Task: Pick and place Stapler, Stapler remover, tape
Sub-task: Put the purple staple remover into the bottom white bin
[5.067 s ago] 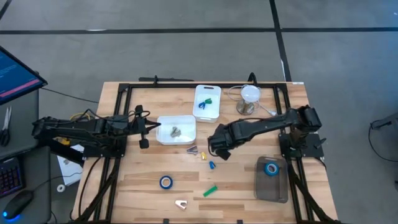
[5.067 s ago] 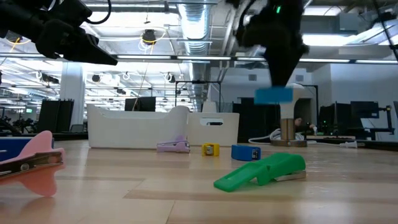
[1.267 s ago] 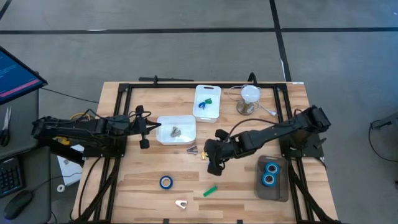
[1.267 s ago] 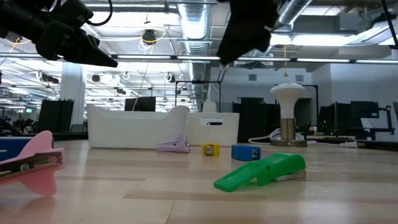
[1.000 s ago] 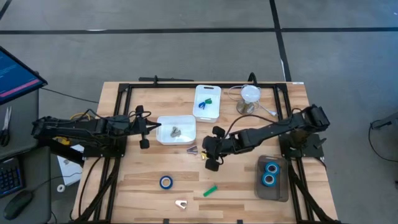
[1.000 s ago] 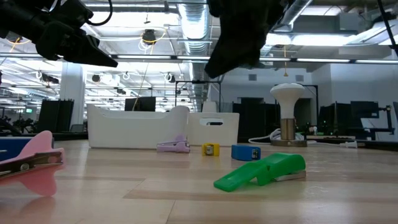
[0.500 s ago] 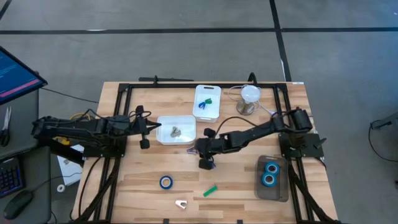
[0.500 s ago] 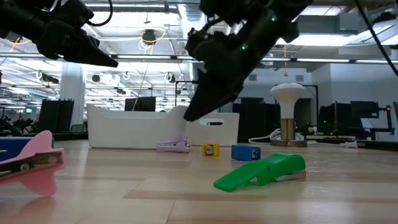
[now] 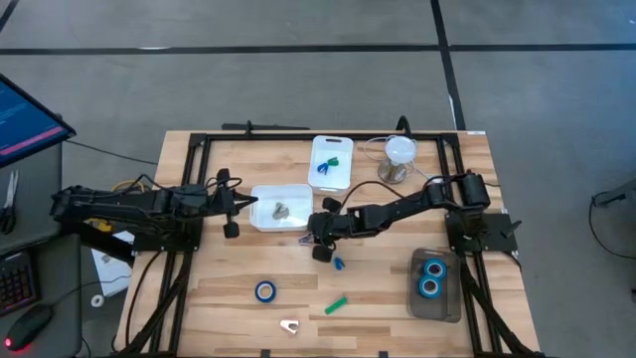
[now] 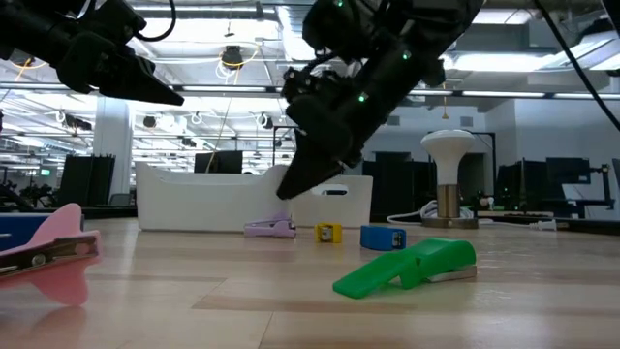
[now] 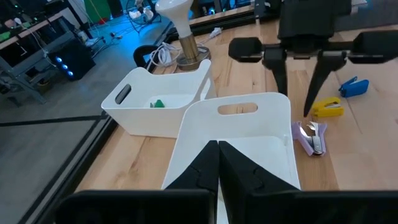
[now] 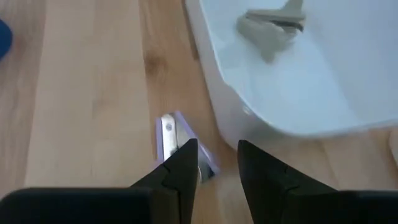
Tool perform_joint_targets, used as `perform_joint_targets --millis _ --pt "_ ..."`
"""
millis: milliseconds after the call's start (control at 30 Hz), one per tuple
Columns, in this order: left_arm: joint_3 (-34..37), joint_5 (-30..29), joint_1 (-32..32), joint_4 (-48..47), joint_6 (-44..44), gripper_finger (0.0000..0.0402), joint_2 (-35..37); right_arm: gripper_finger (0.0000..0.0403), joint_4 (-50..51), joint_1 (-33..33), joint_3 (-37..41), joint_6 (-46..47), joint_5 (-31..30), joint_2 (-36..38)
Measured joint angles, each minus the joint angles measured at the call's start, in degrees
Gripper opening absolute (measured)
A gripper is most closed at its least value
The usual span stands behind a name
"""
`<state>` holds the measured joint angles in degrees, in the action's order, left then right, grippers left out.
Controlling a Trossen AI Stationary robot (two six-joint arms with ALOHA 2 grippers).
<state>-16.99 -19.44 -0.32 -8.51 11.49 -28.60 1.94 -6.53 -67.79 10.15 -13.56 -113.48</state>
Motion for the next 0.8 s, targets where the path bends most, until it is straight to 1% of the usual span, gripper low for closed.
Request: perform_joint_targets --millis 200,267,433,567,800 --pt "0.0 0.0 0.0 -0.04 0.0 0.0001 -0.02 0.0107 -2.82 0.61 -0.2 -0.24 1.69 -2.04" --pt "0.0 0.0 0.0 -0.02 0.0 0.0001 0.0 0.0107 -1.53 0.68 0.12 -0.24 1.7 -2.25" --pt "0.0 0.0 0.0 -0.04 0.0 0.0001 -0.01 0.0107 -2.13 0.7 -0.02 -0.24 1.74 -2.18" --pt "0.0 0.0 0.0 -0.04 0.0 0.0001 0.0 0.0107 -1.82 0.7 0.0 -0.22 3.49 -2.18" --pt "0.0 0.0 0.0 -0.02 0.0 0.0001 0.0 0.0104 -0.95 0.91 0.0 -0.22 3.41 -2.18"
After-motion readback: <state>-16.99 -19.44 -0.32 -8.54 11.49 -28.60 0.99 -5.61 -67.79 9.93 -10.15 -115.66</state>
